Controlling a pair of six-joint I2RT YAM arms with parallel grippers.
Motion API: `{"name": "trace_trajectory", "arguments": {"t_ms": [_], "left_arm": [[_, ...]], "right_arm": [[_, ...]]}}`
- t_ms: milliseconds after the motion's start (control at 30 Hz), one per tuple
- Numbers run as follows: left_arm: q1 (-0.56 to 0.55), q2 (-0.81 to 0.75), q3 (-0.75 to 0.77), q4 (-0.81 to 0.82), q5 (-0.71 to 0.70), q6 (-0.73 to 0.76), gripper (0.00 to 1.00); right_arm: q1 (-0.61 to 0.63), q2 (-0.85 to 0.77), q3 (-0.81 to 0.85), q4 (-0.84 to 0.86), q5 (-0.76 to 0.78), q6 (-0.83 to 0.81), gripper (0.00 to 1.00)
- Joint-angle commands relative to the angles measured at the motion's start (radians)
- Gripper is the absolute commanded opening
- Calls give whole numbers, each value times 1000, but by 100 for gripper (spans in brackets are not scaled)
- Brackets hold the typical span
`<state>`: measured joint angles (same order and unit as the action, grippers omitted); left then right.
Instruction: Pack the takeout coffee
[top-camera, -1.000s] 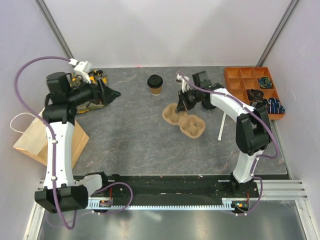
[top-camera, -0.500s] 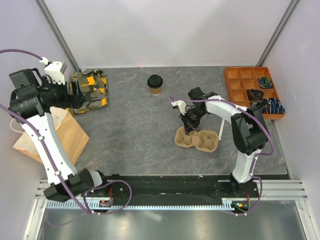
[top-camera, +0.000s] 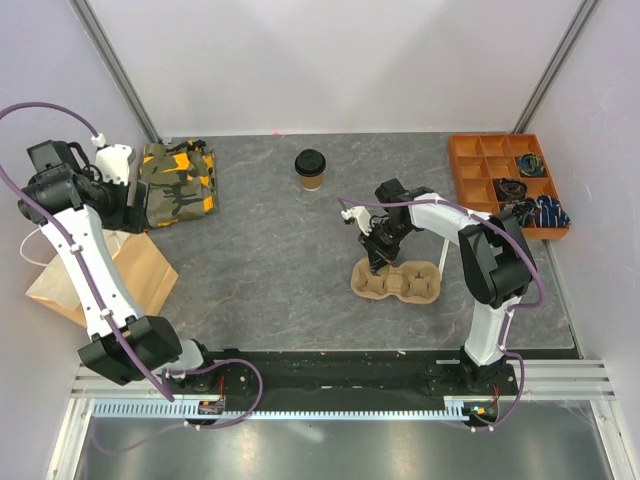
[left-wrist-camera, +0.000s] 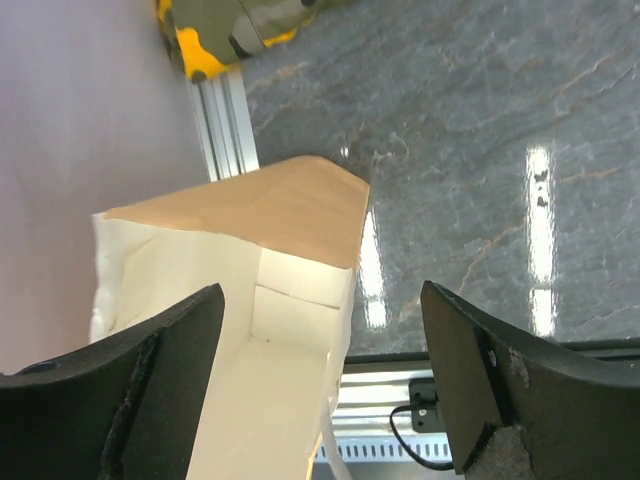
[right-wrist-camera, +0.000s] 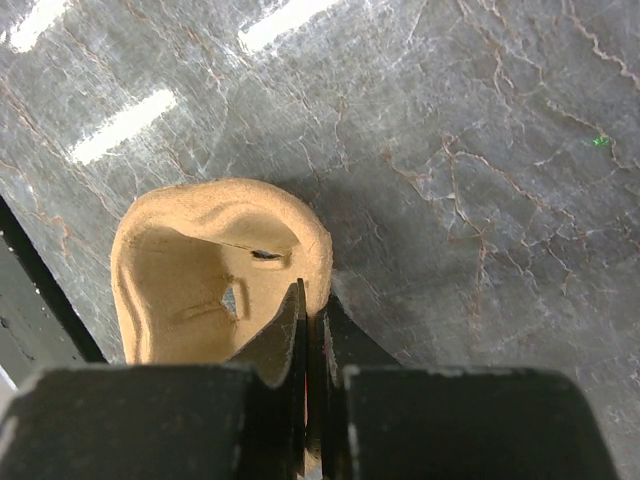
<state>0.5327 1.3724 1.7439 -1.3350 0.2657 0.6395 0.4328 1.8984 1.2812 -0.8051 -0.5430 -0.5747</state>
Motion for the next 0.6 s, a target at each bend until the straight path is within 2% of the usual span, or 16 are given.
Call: {"name": "trace_trajectory", "arguments": {"t_ms": [0,100,200,233,300,333,433,533,567], "left_arm": [[6,-2,-73,-1,-71,87,85],[6,-16,-121,-1,-71,100,81],[4,-38,-150,-21,-40,120,68],[4,-42,-152,-30,-28,127,57],[1,-55,-146,-47,16,158,45],[-5,-58,-139,-67,29,169,29],[-59,-62,-92,-111,55,204,13],[-176,-62,-38,-160,52,210,7],[-266,-62,-28,-167,28,198,6]], "right_arm": [[7,11,9,-2,-18,-33,5],[7,13,15,0,-21,-25,5],[7,19,20,1,-21,-21,5],[7,19,20,1,-21,-19,5],[6,24,21,1,-21,-14,5],[6,24,21,3,-23,-13,5],[7,31,27,1,-26,1,5],[7,33,33,0,-25,9,5],[7,31,35,0,-25,9,5]]}}
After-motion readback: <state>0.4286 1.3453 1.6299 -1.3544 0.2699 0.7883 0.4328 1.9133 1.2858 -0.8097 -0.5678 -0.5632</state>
